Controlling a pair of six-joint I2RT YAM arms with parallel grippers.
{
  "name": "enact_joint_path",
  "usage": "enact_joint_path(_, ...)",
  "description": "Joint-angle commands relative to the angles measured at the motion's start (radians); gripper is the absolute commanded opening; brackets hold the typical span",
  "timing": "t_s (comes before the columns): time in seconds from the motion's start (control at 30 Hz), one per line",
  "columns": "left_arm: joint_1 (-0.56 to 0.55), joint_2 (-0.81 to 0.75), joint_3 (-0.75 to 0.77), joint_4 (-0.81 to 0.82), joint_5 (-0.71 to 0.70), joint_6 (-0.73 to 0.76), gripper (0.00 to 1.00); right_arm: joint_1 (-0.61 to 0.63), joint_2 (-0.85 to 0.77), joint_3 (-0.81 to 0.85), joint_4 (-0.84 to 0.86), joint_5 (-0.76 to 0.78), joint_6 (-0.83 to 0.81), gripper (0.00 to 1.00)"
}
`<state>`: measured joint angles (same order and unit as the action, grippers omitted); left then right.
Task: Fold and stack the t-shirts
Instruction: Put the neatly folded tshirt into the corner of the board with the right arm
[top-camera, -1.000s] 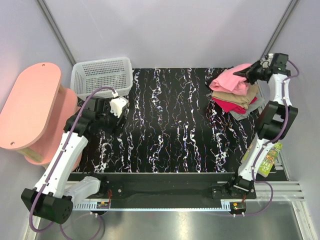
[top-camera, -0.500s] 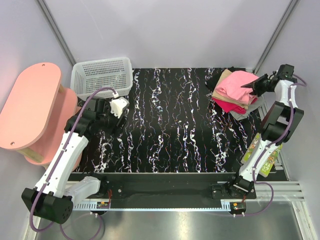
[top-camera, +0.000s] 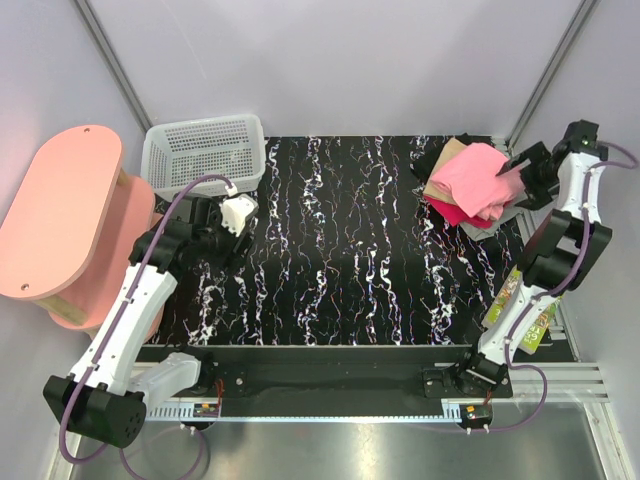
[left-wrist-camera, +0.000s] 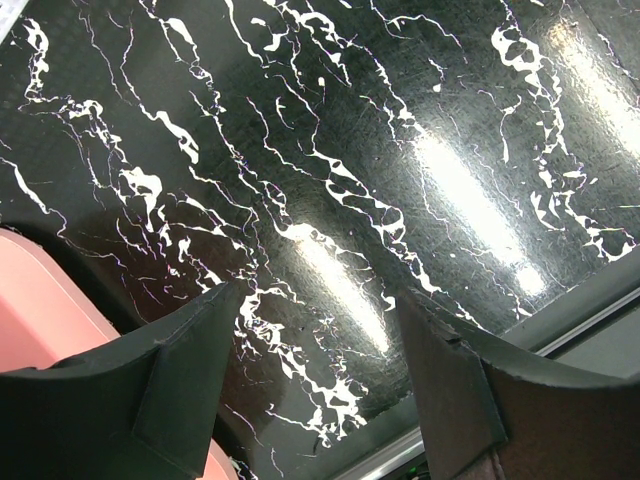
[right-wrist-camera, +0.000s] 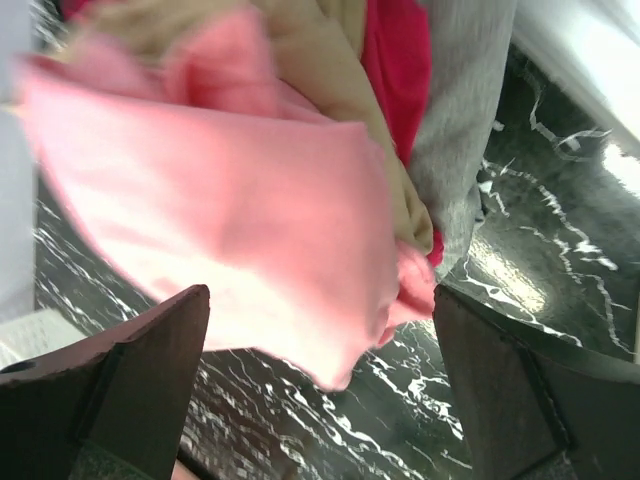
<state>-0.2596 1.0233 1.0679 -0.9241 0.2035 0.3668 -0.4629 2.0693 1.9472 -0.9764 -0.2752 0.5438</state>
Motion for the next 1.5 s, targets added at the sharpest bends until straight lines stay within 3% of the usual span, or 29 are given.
enact_joint_path(0.0,0.006,-0.002,-0.016,0.042,0.019,0.006,0.7,-0.002,-0.152,0.154,-0.048,0.123,-0.001,1.0)
enact_joint_path(0.1,0.006,-0.003,-0.017,0.041,0.016,0.006,0.7,0.007,-0.167,0.26,-0.1,0.11,-0.004,1.0)
enact_joint_path(0.2,0.006,0.001,-0.019,0.044,0.01,0.006,0.7,0.024,-0.157,0.309,-0.082,-0.069,0.019,1.0)
enact_joint_path(0.23,0.006,0.003,-0.019,0.044,0.013,0.001,0.7,0.029,-0.135,0.332,-0.073,-0.22,0.031,1.0)
enact_joint_path(0.37,0.006,0.0,-0.025,0.053,0.016,-0.008,0.7,0.078,0.009,0.369,-0.047,-0.427,0.074,1.0)
enact_joint_path(0.77,0.013,-0.009,-0.026,0.051,0.002,-0.005,0.7,0.132,0.299,0.23,0.058,-0.355,0.062,1.0)
enact_joint_path(0.97,0.014,0.004,-0.02,0.051,0.01,-0.015,0.71,0.132,0.341,0.226,0.056,-0.366,0.05,1.0)
enact_joint_path(1.17,0.014,0.009,-0.013,0.056,0.017,-0.017,0.71,0.13,0.281,0.401,0.053,-0.45,0.099,1.0)
enact_joint_path(1.3,0.014,0.001,-0.009,0.054,0.013,-0.025,0.71,0.132,0.363,0.641,0.053,-0.541,0.179,1.0)
enact_joint_path(1.47,0.014,-0.015,-0.023,0.053,-0.006,-0.022,0.71,0.133,0.475,0.685,0.08,-0.565,0.222,1.0)
